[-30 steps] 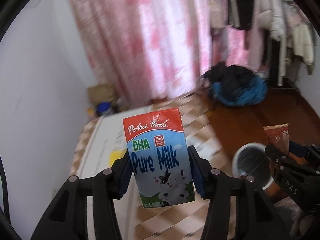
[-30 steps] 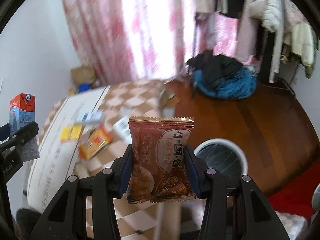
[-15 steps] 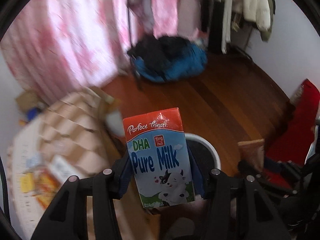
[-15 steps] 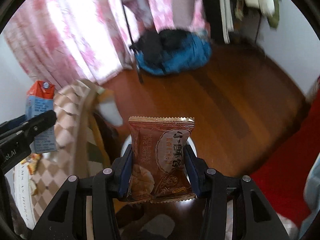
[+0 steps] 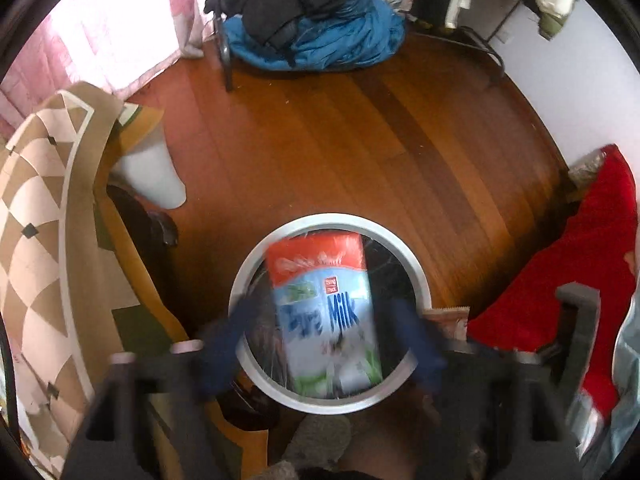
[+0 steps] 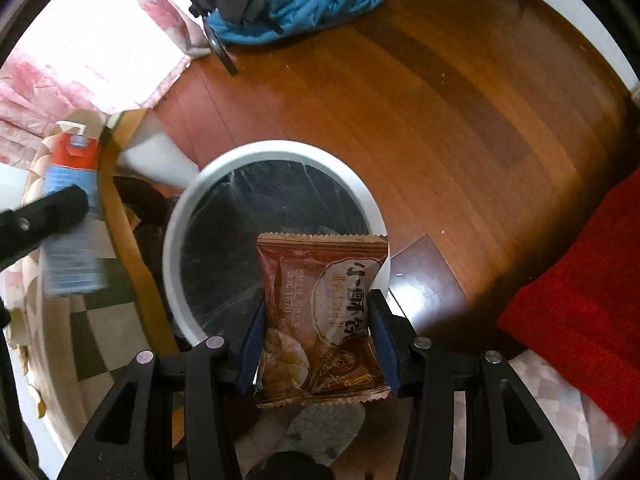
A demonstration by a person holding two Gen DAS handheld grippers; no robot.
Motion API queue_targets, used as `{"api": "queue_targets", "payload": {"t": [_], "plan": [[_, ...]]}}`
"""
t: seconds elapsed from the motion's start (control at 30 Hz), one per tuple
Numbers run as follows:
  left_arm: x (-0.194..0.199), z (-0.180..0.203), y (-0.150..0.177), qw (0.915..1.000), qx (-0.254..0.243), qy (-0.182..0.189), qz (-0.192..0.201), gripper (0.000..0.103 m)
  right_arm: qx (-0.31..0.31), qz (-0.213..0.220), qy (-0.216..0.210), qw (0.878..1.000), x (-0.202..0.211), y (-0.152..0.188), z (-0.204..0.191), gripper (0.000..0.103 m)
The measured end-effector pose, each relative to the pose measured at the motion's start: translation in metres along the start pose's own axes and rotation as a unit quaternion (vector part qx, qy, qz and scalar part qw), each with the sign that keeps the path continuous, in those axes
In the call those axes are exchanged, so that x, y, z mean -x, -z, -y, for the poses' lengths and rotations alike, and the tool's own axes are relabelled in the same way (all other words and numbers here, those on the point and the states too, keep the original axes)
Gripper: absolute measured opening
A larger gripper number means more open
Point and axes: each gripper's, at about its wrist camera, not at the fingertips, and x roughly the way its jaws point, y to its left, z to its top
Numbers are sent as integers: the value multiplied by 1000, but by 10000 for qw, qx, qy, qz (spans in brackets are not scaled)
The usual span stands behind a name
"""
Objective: Collect trash
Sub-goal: 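Open both grippers to drop the packet and carton into the bin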
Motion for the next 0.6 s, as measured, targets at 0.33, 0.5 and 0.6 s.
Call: {"api": "queue_targets", "payload": {"t": [0.33, 0.5, 0.6], "plan": [[-2, -32, 22, 9950, 308, -948, 49, 103, 75, -307, 384, 9988, -37, -18, -19, 100], [-4, -39, 38, 9915, 306, -1264, -10, 103, 110, -334, 711, 9968, -34, -16, -20, 102], [-3, -40, 43, 9906, 294, -1333, -10, 103, 102, -302, 837, 9960, -26, -15, -20, 102]]}}
